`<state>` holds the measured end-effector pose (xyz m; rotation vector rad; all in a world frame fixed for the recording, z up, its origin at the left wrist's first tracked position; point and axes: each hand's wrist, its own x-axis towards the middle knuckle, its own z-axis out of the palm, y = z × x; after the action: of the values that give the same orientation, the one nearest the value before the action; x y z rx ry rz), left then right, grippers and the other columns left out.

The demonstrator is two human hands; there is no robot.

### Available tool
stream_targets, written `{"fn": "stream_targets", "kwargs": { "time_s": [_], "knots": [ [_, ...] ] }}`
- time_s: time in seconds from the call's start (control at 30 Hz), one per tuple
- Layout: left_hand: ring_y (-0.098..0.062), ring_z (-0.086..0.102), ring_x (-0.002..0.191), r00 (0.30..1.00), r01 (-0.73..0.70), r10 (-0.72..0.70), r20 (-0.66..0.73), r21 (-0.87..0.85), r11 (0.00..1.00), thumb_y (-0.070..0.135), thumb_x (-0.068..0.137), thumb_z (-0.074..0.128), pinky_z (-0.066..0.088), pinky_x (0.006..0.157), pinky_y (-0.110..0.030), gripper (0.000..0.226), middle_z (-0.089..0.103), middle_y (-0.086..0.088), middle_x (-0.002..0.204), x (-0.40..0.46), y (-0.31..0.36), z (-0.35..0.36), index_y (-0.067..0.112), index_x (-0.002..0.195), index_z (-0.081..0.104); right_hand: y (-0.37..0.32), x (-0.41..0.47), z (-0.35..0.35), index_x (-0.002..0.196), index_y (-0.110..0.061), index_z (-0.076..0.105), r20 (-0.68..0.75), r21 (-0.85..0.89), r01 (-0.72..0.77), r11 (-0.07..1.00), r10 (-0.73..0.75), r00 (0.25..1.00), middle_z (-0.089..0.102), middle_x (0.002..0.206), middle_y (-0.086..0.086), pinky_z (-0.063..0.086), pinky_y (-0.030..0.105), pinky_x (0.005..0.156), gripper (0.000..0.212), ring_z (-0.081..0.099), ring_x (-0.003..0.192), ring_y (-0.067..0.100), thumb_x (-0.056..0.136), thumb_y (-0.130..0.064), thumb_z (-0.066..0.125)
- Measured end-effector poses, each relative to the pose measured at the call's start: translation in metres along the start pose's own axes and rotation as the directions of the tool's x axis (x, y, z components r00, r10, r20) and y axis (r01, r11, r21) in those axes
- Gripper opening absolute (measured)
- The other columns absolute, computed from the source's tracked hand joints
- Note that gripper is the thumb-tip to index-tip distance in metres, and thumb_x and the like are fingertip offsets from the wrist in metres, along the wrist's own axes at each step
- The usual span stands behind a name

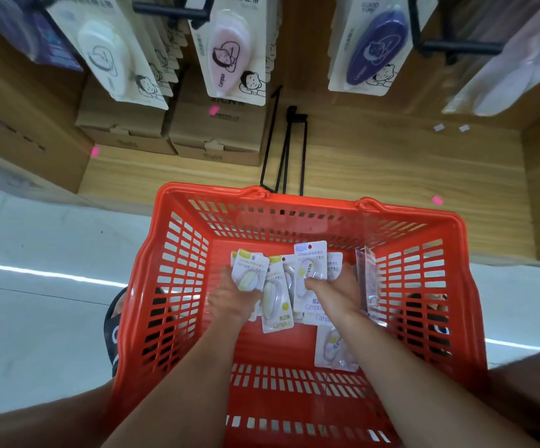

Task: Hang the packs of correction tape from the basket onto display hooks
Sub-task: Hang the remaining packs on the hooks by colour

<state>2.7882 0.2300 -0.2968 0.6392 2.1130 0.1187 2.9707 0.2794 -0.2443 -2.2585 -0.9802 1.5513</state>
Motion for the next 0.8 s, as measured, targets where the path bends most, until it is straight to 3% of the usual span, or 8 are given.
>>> {"fn": "stream_targets", "kwargs": {
  "time_s": [0.1, 0.23, 0.3, 0.4, 0.57, 0.63, 0.73, 0.8],
  "knots": [
    [-0.024, 0.065, 0.104, 0.995, -0.099, 0.099, -0.009, 0.044, 0.994, 0.033, 0.080, 0.081, 0.056, 0.086, -0.036, 0.065, 0.064, 0.003, 0.110, -0.010, 0.004, -0.015, 0.029, 0.137, 0.049, -0.007, -0.008, -0.015, 0.122, -0.018, 0.056, -0.003, 0.073, 0.021, 0.997, -0.021, 1.000, 0.070, 0.098, -0.002, 0.053, 0.030, 0.068, 0.046, 0.067, 0.083, 0.013, 0.082, -0.016, 0.078],
    [-0.020, 0.062, 0.102, 0.983, -0.185, 0.185, 0.014, 0.006, 0.983, 0.025, 0.084, 0.083, 0.049, 0.080, -0.028, 0.070, 0.060, 0.004, 0.111, -0.032, 0.008, -0.042, 0.021, 0.144, 0.047, -0.018, -0.033, -0.036, 0.115, -0.022, 0.063, 0.087, 0.160, 0.023, 0.987, -0.037, 0.996, 0.077, 0.101, -0.002, 0.061, 0.051, 0.087, 0.049, 0.074, 0.093, 0.023, 0.069, -0.022, 0.079],
    [-0.017, 0.061, 0.097, 0.963, -0.267, 0.268, 0.024, -0.035, 0.963, 0.026, 0.081, 0.087, 0.047, 0.073, -0.021, 0.070, 0.060, 0.008, 0.106, -0.047, 0.010, -0.054, 0.021, 0.140, 0.049, -0.023, -0.052, -0.046, 0.106, -0.022, 0.066, 0.152, 0.235, 0.032, 0.972, -0.069, 0.986, 0.078, 0.094, -0.001, 0.061, 0.054, 0.089, 0.032, 0.075, 0.085, 0.021, 0.079, -0.010, 0.077],
    [-0.013, 0.067, 0.099, 0.930, -0.361, 0.368, 0.007, -0.180, 0.915, 0.029, 0.080, 0.089, 0.045, 0.061, -0.011, 0.058, 0.066, 0.012, 0.104, -0.073, 0.020, -0.069, 0.025, 0.127, 0.055, -0.030, -0.079, -0.059, 0.111, -0.017, 0.069, 0.253, 0.352, 0.033, 0.935, -0.129, 0.959, 0.080, 0.100, 0.007, 0.060, 0.061, 0.089, 0.030, 0.077, 0.092, 0.030, 0.086, 0.000, 0.069],
    [-0.007, 0.069, 0.097, 0.849, -0.521, 0.514, -0.120, -0.353, 0.777, 0.041, 0.087, 0.082, 0.057, 0.083, -0.030, 0.033, 0.070, 0.009, 0.105, -0.131, 0.051, -0.087, 0.029, 0.109, 0.059, -0.052, -0.118, -0.080, 0.121, -0.010, 0.070, 0.348, 0.511, 0.050, 0.858, -0.260, 0.901, 0.076, 0.115, 0.019, 0.062, 0.042, 0.071, 0.047, 0.074, 0.105, 0.039, 0.075, -0.007, 0.065],
    [-0.002, 0.067, 0.093, 0.809, -0.582, 0.562, -0.172, -0.368, 0.725, 0.041, 0.093, 0.074, 0.052, 0.079, -0.022, 0.026, 0.068, 0.010, 0.103, -0.153, 0.062, -0.091, 0.026, 0.110, 0.060, -0.060, -0.132, -0.088, 0.121, -0.007, 0.069, 0.350, 0.552, 0.083, 0.830, -0.321, 0.880, 0.076, 0.111, 0.018, 0.060, 0.039, 0.069, 0.054, 0.074, 0.097, 0.035, 0.067, -0.010, 0.063],
    [0.013, 0.063, 0.089, 0.756, -0.648, 0.608, -0.241, -0.400, 0.648, 0.038, 0.098, 0.067, 0.045, 0.073, -0.007, 0.026, 0.063, 0.009, 0.106, -0.189, 0.077, -0.099, 0.019, 0.115, 0.061, -0.072, -0.150, -0.101, 0.122, -0.009, 0.067, 0.303, 0.617, 0.123, 0.778, -0.378, 0.875, 0.074, 0.114, 0.022, 0.062, 0.052, 0.076, 0.052, 0.075, 0.100, 0.039, 0.070, -0.008, 0.064],
    [0.015, 0.063, 0.092, 0.737, -0.665, 0.632, -0.240, -0.425, 0.614, 0.035, 0.097, 0.069, 0.046, 0.074, -0.005, 0.031, 0.063, 0.012, 0.109, -0.208, 0.085, -0.105, 0.019, 0.121, 0.059, -0.080, -0.162, -0.113, 0.120, -0.011, 0.064, 0.243, 0.634, 0.177, 0.753, -0.412, 0.878, 0.076, 0.108, 0.019, 0.063, 0.054, 0.075, 0.046, 0.077, 0.095, 0.037, 0.074, -0.007, 0.066]
  ]
}}
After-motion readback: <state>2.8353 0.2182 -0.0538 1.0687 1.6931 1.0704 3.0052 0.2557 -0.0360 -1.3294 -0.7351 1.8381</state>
